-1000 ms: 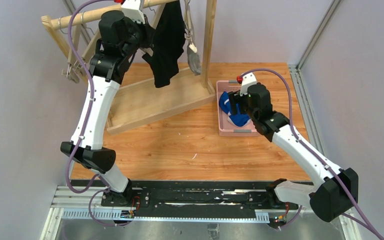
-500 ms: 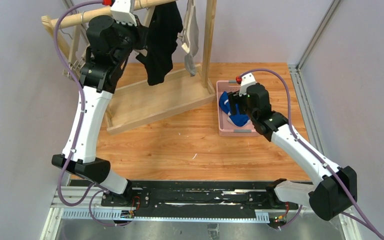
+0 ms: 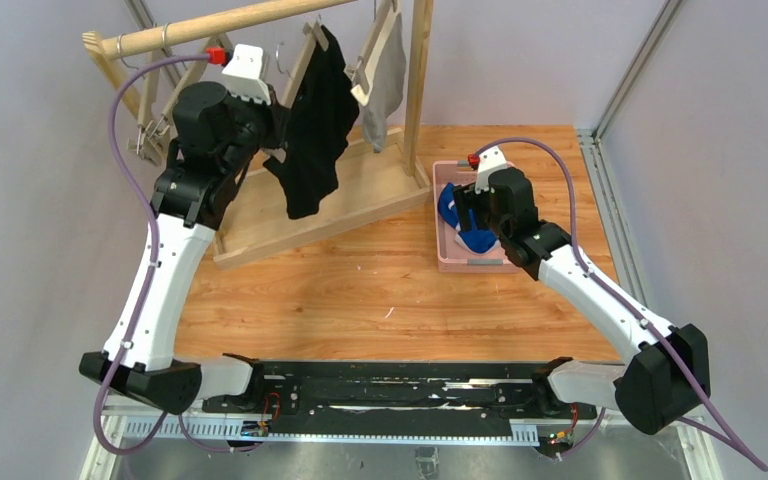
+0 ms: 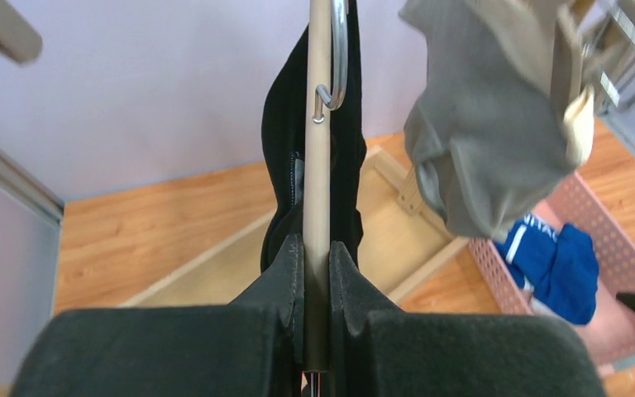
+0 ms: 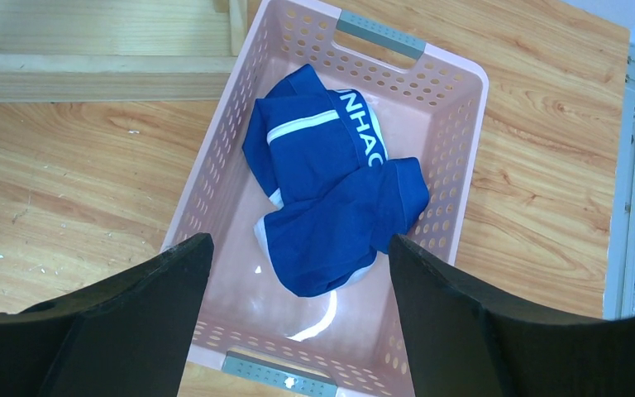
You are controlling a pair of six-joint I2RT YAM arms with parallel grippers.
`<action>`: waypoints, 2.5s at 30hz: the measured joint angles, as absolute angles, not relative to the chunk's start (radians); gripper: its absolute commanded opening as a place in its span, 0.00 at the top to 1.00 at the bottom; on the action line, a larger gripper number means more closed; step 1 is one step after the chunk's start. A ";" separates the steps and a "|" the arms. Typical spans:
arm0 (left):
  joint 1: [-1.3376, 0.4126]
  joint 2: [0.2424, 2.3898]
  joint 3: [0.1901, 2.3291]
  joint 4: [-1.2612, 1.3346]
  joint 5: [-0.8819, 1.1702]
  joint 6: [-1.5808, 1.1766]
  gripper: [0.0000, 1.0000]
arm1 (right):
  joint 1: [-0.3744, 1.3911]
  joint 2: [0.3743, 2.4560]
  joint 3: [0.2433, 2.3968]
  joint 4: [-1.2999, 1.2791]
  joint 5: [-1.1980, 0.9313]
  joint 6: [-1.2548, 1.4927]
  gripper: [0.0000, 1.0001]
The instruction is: Remove the underwear clipped to the hanger
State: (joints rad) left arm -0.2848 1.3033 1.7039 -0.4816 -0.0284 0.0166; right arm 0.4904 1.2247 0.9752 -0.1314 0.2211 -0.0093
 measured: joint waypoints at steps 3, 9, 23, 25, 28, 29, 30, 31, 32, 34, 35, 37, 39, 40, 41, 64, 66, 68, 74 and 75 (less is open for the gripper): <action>-0.285 1.242 1.623 -0.511 -0.023 0.025 1.00 | 0.490 1.226 0.975 -0.131 0.221 -0.009 0.20; -0.285 1.041 1.392 -0.586 0.044 0.050 1.00 | 0.490 1.251 0.976 -0.127 0.197 -0.009 0.20; -0.285 0.811 1.100 -0.824 0.319 0.166 1.00 | 0.469 1.274 1.066 -0.109 -0.199 -0.023 0.17; -0.285 0.802 1.077 -0.836 0.359 0.187 1.00 | 0.451 1.272 1.085 -0.101 -0.335 -0.035 0.16; -0.285 0.795 1.065 -0.856 0.416 0.223 1.00 | 0.421 1.266 1.093 -0.066 -0.566 -0.048 0.15; -0.285 0.793 1.065 -0.858 0.437 0.233 1.00 | 0.411 1.265 1.097 -0.052 -0.654 -0.051 0.15; -0.285 0.790 1.065 -0.858 0.458 0.243 1.00 | 0.402 1.265 1.103 -0.040 -0.736 -0.054 0.15; -0.285 0.786 1.065 -0.858 0.480 0.253 1.00 | 0.395 1.265 1.108 -0.025 -0.808 -0.054 0.15; -0.285 0.783 1.065 -0.858 0.501 0.262 1.00 | 0.388 1.268 1.118 -0.013 -0.882 -0.054 0.15; -0.285 0.776 1.066 -0.858 0.543 0.280 1.00 | 0.374 1.284 1.144 0.018 -1.017 -0.050 0.16; -0.285 0.773 1.066 -0.859 0.565 0.291 1.00 | 0.371 1.296 1.156 0.037 -1.065 -0.045 0.17; -0.285 0.768 1.066 -0.858 0.609 0.310 1.00 | 0.365 1.335 1.182 0.096 -1.184 -0.017 0.17; -0.285 0.767 1.066 -0.859 0.646 0.325 1.00 | 0.364 1.376 1.192 0.155 -1.271 0.027 0.17; -0.285 0.767 1.066 -0.858 0.659 0.331 1.00 | 0.364 1.393 1.193 0.176 -1.304 0.046 0.17; -0.285 0.768 1.066 -0.859 0.674 0.337 1.00 | 0.363 1.407 1.194 0.191 -1.327 0.061 0.17; -0.285 0.787 1.102 -0.831 0.730 0.396 1.00 | 0.405 1.543 1.197 0.407 -1.420 0.295 0.23; -0.285 0.788 1.102 -0.831 0.730 0.396 1.00 | 0.409 1.554 1.197 0.419 -1.412 0.309 0.26; -0.285 0.788 1.102 -0.831 0.730 0.396 1.00 | 0.411 1.557 1.197 0.426 -1.406 0.319 0.28; -0.285 0.791 1.102 -0.813 0.729 0.393 1.00 | 0.412 1.557 1.197 0.448 -1.401 0.342 0.36; -0.285 0.792 1.102 -0.810 0.728 0.392 1.00 | 0.412 1.557 1.197 0.449 -1.401 0.344 0.36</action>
